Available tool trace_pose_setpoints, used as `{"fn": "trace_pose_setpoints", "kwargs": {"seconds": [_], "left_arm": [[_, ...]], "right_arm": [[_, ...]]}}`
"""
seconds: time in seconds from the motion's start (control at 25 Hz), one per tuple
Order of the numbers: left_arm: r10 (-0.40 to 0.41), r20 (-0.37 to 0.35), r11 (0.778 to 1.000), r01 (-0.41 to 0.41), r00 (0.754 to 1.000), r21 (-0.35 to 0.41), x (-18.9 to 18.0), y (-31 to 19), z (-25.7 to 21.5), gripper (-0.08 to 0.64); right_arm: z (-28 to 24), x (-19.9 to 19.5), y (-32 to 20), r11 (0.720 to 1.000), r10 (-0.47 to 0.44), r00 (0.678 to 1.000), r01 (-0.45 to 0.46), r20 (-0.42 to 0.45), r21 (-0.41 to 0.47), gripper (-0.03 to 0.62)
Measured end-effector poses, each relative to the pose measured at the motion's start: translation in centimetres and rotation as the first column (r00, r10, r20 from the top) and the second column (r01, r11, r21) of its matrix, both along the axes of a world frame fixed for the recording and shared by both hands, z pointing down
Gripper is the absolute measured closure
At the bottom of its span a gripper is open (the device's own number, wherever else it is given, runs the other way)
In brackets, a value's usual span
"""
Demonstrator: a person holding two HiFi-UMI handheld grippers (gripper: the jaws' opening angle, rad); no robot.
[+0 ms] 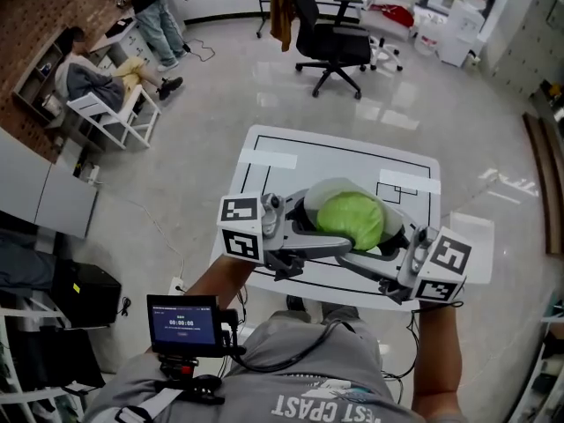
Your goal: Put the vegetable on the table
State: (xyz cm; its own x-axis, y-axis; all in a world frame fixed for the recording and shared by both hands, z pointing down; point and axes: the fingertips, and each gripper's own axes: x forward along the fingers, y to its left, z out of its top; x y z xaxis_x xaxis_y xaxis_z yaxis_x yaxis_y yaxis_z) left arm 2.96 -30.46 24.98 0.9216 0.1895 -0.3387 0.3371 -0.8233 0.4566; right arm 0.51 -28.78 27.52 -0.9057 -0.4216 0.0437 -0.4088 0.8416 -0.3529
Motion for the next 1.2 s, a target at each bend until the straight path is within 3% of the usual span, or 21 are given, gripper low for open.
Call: {"fn": "trace_pose_setpoints", "kwargs": {"seconds": [0.56,0.8,1.2], "left_arm": [[-0.045,0.118,0.998,0.049,0.992,-0.032,0.7,-2.2,6.2,0.201],[-0.083,0.153,0.990,0.099,0.985,-0.103,6.9,-9.2,8.0,0.201],[-0.062,0.248,0.981,0.104,0.967,-0.161,7.1,-11.8,13.8,0.199]], "right_arm": [[5.9,0.4,-2.1,0.996,-0.077,0.997,0.078,0.033,-0.044,0.270],[7.6,6.7,-8.8,0.985,-0.113,0.993,0.116,0.034,-0.127,0.270],[13.5,6.6,-11.4,0.963,-0.126,0.992,0.124,0.005,-0.240,0.270]]}}
